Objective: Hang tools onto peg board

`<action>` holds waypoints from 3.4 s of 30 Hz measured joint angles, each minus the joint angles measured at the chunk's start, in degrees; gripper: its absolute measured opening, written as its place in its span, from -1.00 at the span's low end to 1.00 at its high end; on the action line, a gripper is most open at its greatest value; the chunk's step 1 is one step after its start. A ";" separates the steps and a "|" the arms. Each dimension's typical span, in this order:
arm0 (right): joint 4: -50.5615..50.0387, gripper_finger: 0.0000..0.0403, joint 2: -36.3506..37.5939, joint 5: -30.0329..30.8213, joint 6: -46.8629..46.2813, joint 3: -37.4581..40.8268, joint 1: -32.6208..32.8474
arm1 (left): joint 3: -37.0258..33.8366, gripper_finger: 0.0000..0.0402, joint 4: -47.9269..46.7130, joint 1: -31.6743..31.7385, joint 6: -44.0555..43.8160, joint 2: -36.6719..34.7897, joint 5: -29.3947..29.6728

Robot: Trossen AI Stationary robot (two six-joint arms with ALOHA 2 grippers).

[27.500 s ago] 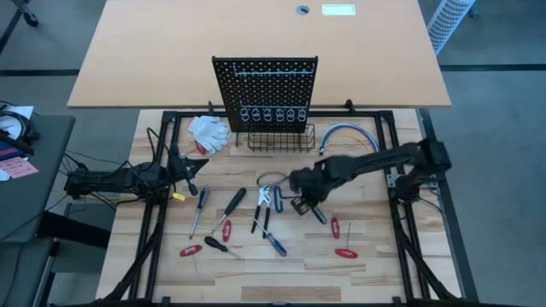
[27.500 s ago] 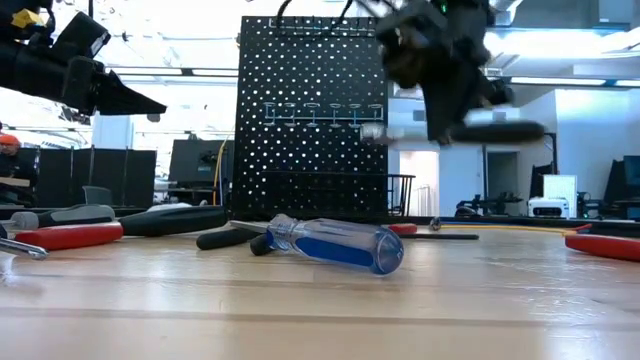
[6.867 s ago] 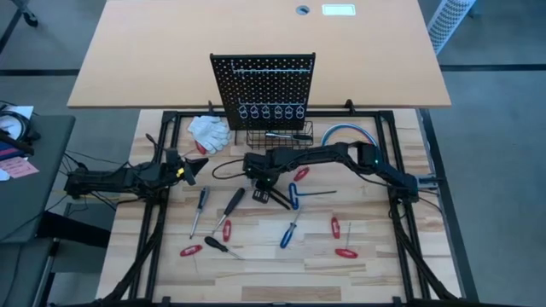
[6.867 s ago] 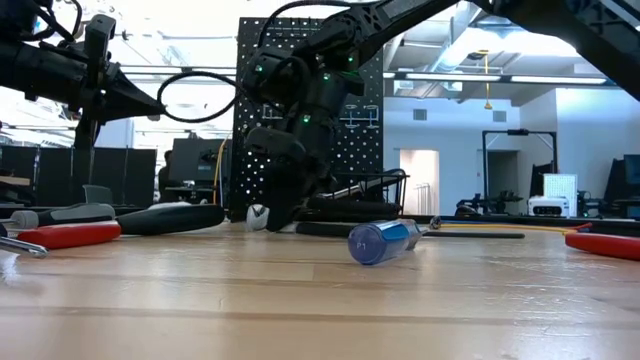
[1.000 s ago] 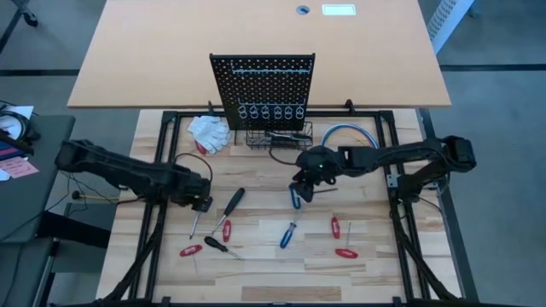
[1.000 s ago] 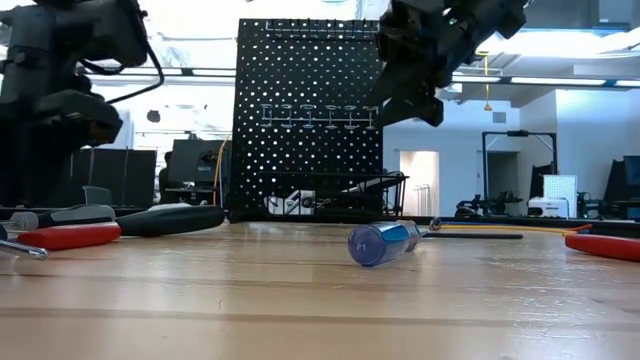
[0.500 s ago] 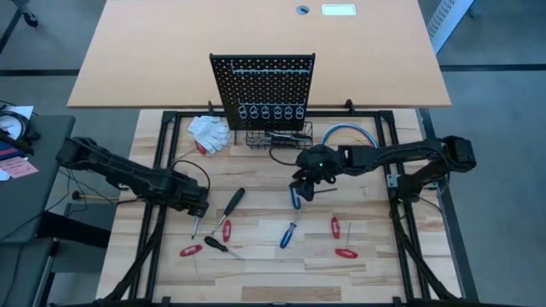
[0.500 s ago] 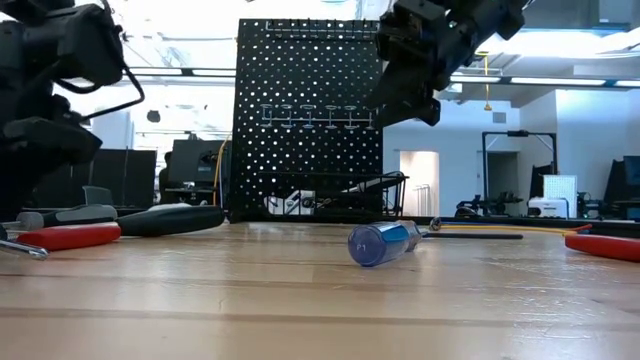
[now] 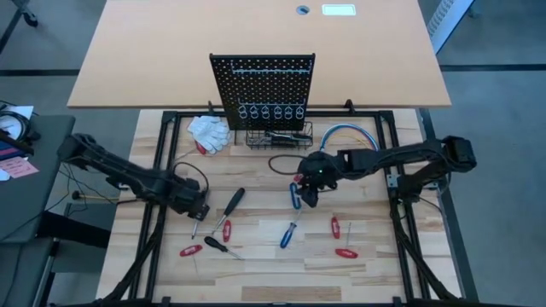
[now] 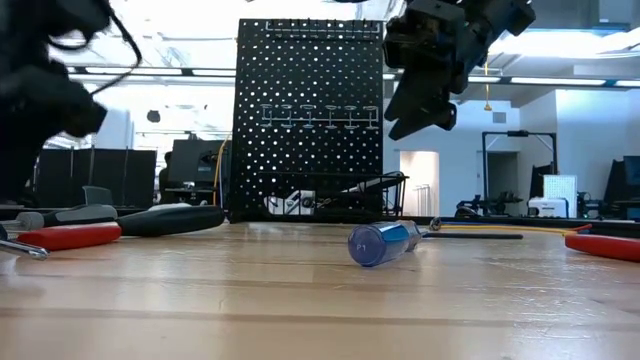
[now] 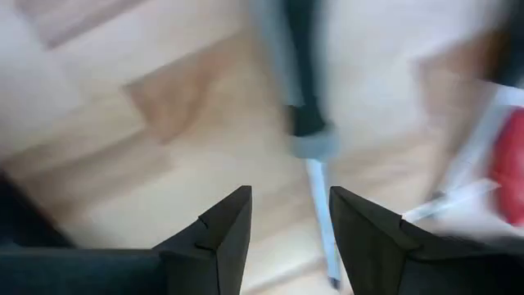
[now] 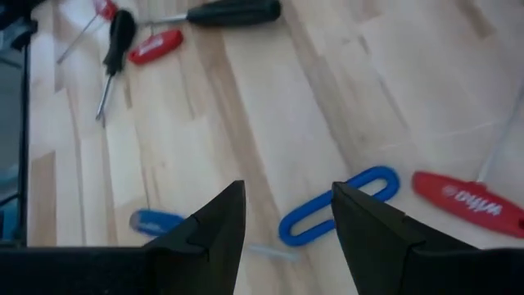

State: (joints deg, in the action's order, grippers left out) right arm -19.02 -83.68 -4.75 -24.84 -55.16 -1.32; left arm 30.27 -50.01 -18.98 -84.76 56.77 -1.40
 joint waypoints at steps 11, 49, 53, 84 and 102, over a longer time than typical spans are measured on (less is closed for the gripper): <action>0.33 -0.07 0.00 2.09 -0.20 0.00 2.52 | -1.35 -0.21 3.71 -12.56 -14.80 3.57 11.92; 33.39 0.25 5.79 -2.76 -3.96 -8.98 -4.57 | 33.14 -1.00 24.89 2.88 45.72 11.54 39.86; 35.17 0.28 5.47 -3.17 -4.26 -8.96 -3.79 | 34.02 -1.00 33.58 4.75 52.84 11.49 38.47; 29.08 -0.51 -4.24 -4.38 -4.48 -24.42 -6.15 | 33.35 -0.64 35.77 8.13 54.25 11.78 30.92; 24.85 -0.51 -3.15 -7.00 -3.54 -27.06 -7.91 | 33.00 -0.93 39.81 8.78 58.00 14.15 33.21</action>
State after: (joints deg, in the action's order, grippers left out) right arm 5.83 -86.83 -11.75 -28.38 -82.21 -9.23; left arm 63.26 -10.20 -10.20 -26.77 70.91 31.81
